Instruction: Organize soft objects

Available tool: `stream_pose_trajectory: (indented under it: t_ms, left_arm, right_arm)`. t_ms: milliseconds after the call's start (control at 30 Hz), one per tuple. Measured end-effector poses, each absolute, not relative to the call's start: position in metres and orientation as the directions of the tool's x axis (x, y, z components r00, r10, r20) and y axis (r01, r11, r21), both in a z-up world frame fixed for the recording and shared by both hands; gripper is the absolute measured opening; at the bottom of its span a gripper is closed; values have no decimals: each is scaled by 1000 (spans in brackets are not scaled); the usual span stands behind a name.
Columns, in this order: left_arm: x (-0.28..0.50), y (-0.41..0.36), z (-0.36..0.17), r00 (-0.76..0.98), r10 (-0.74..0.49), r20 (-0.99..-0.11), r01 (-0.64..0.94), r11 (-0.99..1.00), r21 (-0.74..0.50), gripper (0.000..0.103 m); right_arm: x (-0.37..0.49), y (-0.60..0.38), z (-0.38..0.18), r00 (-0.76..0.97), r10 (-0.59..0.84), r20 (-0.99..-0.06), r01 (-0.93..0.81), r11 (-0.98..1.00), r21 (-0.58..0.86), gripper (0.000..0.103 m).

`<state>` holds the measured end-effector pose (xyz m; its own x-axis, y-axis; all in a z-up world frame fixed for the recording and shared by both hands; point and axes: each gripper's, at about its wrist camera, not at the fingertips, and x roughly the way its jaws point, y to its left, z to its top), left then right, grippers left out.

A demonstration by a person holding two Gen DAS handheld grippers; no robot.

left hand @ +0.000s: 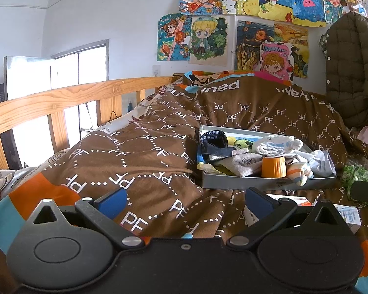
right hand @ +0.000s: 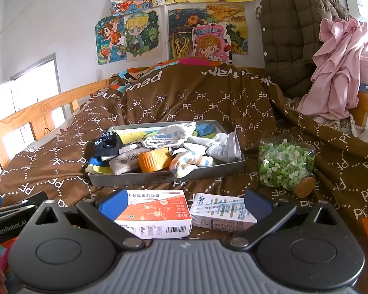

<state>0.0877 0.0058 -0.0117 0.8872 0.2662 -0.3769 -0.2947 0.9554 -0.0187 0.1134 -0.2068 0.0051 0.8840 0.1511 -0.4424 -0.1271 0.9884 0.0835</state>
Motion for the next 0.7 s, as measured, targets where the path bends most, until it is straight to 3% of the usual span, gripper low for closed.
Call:
stream_pose_trajectory:
  t_ms: [700]
  left_arm:
    - [90,6,-16,881,274,-386,-301,954,-9,102]
  right_arm:
    - [122,-204,-1,872,124,-474,-104,992,68,103]
